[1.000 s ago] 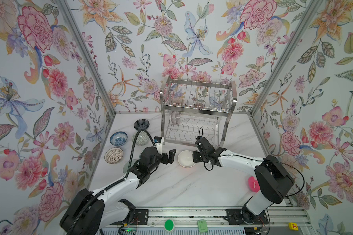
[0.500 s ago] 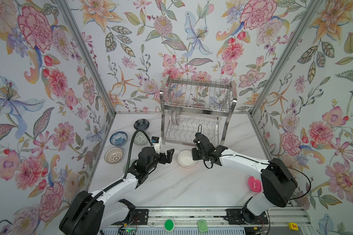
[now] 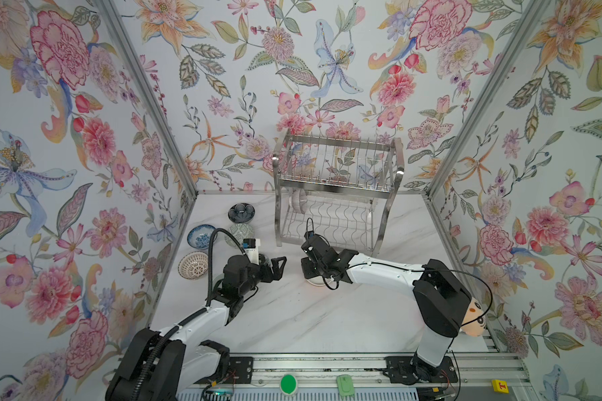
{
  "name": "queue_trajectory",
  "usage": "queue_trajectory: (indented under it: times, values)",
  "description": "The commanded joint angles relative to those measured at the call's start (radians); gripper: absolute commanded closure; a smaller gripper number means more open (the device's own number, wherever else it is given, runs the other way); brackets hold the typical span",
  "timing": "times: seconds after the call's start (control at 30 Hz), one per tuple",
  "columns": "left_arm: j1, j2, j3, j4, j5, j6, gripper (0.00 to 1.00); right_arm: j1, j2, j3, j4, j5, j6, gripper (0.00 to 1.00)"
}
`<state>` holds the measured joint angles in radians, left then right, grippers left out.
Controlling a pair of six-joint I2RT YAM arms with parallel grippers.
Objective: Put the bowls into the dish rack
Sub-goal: 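Lower the right gripper onto the white bowl's rim to grasp it, then close the right gripper on the orange-and-white bowl rim and lift it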
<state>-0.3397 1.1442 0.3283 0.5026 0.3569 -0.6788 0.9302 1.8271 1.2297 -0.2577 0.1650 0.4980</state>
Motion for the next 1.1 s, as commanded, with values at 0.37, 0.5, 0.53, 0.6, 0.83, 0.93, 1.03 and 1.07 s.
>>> queue_trajectory:
  times: [0.37,0.5,0.53,0.6,0.83,0.93,1.03,1.07]
  values:
    - [0.022,-0.011,-0.054,0.01,0.09,-0.03,0.01,0.021,0.093,0.039,-0.01,-0.013,0.006,0.59]
    - [0.021,0.001,-0.049,0.015,0.092,-0.032,0.01,0.021,0.106,0.041,-0.016,-0.017,0.0,0.65]
    - [0.021,0.003,-0.049,0.018,0.094,-0.033,0.01,0.022,0.109,0.042,-0.017,-0.019,-0.001,0.66]
    - [0.022,0.008,-0.048,0.019,0.095,-0.034,0.01,0.022,0.11,0.04,-0.019,-0.019,-0.006,0.7]
    - [0.021,0.018,-0.041,0.023,0.095,-0.037,0.01,0.022,0.102,0.033,-0.027,-0.027,-0.017,0.84]
    - [0.022,0.017,-0.036,0.016,0.09,-0.034,0.01,0.021,0.089,0.022,-0.027,-0.032,-0.019,0.94]
    - [0.022,0.014,-0.028,0.005,0.086,-0.032,0.01,0.022,0.069,0.017,-0.028,-0.042,-0.019,0.99]
    - [0.022,0.013,-0.024,0.002,0.086,-0.031,0.01,0.021,0.062,0.014,-0.025,-0.046,-0.018,1.0]
